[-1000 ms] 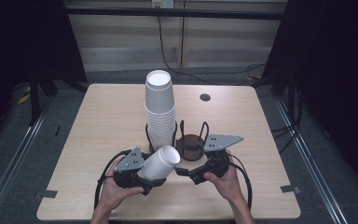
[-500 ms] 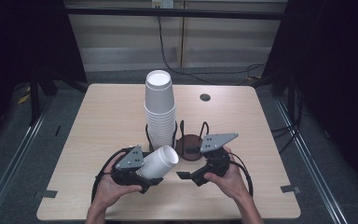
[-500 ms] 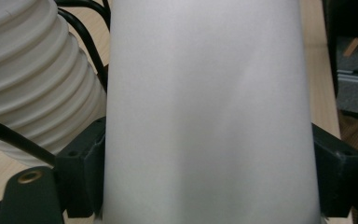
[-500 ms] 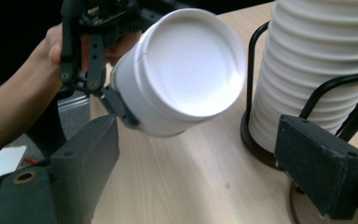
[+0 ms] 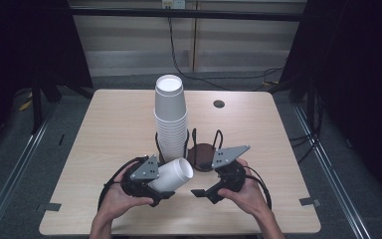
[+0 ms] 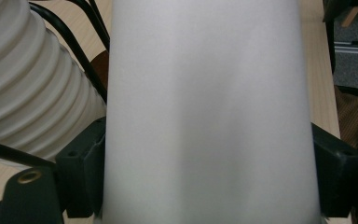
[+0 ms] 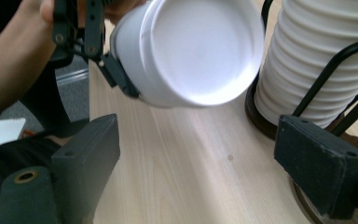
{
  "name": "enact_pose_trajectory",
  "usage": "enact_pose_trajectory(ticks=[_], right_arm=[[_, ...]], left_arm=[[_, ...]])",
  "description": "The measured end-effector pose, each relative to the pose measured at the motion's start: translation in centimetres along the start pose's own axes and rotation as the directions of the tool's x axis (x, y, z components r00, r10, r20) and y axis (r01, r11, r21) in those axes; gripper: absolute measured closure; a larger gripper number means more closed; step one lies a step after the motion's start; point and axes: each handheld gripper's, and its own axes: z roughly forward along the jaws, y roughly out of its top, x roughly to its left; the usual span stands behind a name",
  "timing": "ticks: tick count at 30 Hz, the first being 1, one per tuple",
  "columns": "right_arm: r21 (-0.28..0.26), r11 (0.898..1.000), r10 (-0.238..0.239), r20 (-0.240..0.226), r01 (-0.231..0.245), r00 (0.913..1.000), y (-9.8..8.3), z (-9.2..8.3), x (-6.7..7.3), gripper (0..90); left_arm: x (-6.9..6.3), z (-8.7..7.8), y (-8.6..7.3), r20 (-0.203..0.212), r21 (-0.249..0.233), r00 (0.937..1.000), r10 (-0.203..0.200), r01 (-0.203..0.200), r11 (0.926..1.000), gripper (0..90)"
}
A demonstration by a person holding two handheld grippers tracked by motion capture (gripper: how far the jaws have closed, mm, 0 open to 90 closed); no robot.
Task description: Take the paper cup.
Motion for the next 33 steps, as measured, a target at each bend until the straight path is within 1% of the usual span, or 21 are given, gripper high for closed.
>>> enact_pose_trajectory(ticks=[1,3,5,7,9,10,12,14,16,17,19,21,22,23,24,26,28,30,31,32,33], right_arm=[[0.003,1.000,-0.002,-0.001,0.002,1.0000,0.0,0.0,0.0,14.2],[0.007,1.000,-0.006,-0.005,0.006,1.0000,0.0,-0.1,0.0,14.2],[0.018,1.000,-0.006,-0.006,0.006,1.0000,0.0,-0.1,0.0,14.2],[0.044,0.999,-0.005,0.006,0.004,1.0000,-0.1,0.0,-0.1,13.7],[0.067,0.998,-0.010,0.006,0.009,0.9999,-0.2,0.2,-0.1,13.8],[0.074,0.997,-0.006,0.003,0.006,1.0000,-0.2,0.3,-0.1,13.8],[0.092,0.996,-0.010,0.004,0.010,0.9999,-0.2,0.4,-0.1,13.7],[0.106,0.994,-0.009,0.000,0.009,1.0000,-0.2,0.5,0.0,13.7],[0.126,0.992,-0.022,-0.003,0.022,0.9998,-0.2,0.7,0.0,13.7],[0.134,0.991,-0.024,-0.007,0.025,0.9997,-0.2,0.8,0.0,13.7],[0.149,0.988,-0.034,-0.008,0.035,0.9994,-0.2,0.9,0.1,14.1],[0.165,0.985,-0.040,-0.005,0.040,0.9992,-0.3,1.1,0.1,14.2],[0.167,0.985,-0.040,-0.003,0.040,0.9992,-0.3,1.2,0.1,14.2],[0.173,0.984,-0.040,-0.005,0.040,0.9992,-0.3,1.2,0.1,14.4],[0.177,0.983,-0.040,-0.004,0.041,0.9992,-0.3,1.2,0.0,14.4],[0.190,0.981,-0.035,-0.020,0.038,0.9992,-0.4,1.3,0.0,14.5],[0.206,0.978,-0.032,-0.026,0.037,0.9991,-0.4,1.4,-0.1,14.6],[0.226,0.974,-0.020,-0.038,0.029,0.9991,-0.4,1.6,-0.1,14.5],[0.237,0.971,-0.015,-0.047,0.025,0.9988,-0.4,1.7,-0.1,14.5],[0.243,0.970,-0.015,-0.055,0.028,0.9984,-0.4,1.8,-0.2,14.5],[0.254,0.967,-0.015,-0.055,0.029,0.9984,-0.4,1.9,-0.1,14.5]], left_arm=[[0.0,0.0,0.1,0.003,0.007,1.0000,0.003,-0.003,1.0000,16.2],[-0.2,0.0,0.2,-0.006,0.027,0.9998,0.019,-0.018,0.9995,16.2],[-0.4,0.0,0.2,-0.001,0.047,0.9995,0.031,-0.031,0.9984,16.3],[-0.5,0.2,0.3,0.000,0.062,0.9990,0.044,-0.044,0.9971,16.5],[-0.5,0.4,0.4,0.004,0.082,0.9985,0.054,-0.054,0.9951,16.5],[-0.6,0.6,0.4,0.004,0.101,0.9981,0.062,-0.062,0.9929,16.5],[-0.6,0.8,0.4,0.008,0.116,0.9975,0.070,-0.070,0.9908,16.5],[-0.7,1.0,0.5,0.016,0.126,0.9969,0.077,-0.078,0.9890,16.5],[-0.7,1.1,0.5,0.025,0.136,0.9963,0.082,-0.085,0.9871,16.5],[-0.8,1.2,0.5,0.023,0.137,0.9961,0.085,-0.087,0.9867,16.5],[-0.9,1.3,0.5,0.029,0.143,0.9964,0.080,-0.083,0.9863,16.5],[-0.9,1.3,0.6,0.039,0.159,0.9952,0.090,-0.095,0.9827,16.5],[-1.0,1.4,0.6,0.039,0.151,0.9951,0.090,-0.095,0.9839,16.5],[-1.0,1.4,0.7,0.042,0.156,0.9942,0.099,-0.104,0.9823,16.5],[-1.2,1.5,0.7,0.048,0.150,0.9944,0.094,-0.100,0.9836,16.5],[-1.5,1.6,0.7,0.051,0.169,0.9933,0.103,-0.111,0.9793,16.4],[-1.7,1.9,0.7,0.064,0.189,0.9916,0.113,-0.123,0.9743,16.4],[-1.8,2.2,0.7,0.065,0.191,0.9914,0.114,-0.124,0.9736,16.4],[-1.8,2.2,0.8,0.071,0.207,0.9902,0.120,-0.132,0.9694,16.5],[-1.9,2.4,0.8,0.072,0.202,0.9904,0.118,-0.130,0.9707,16.5],[-1.9,2.4,0.8,0.077,0.207,0.9894,0.123,-0.137,0.9687,16.5]])
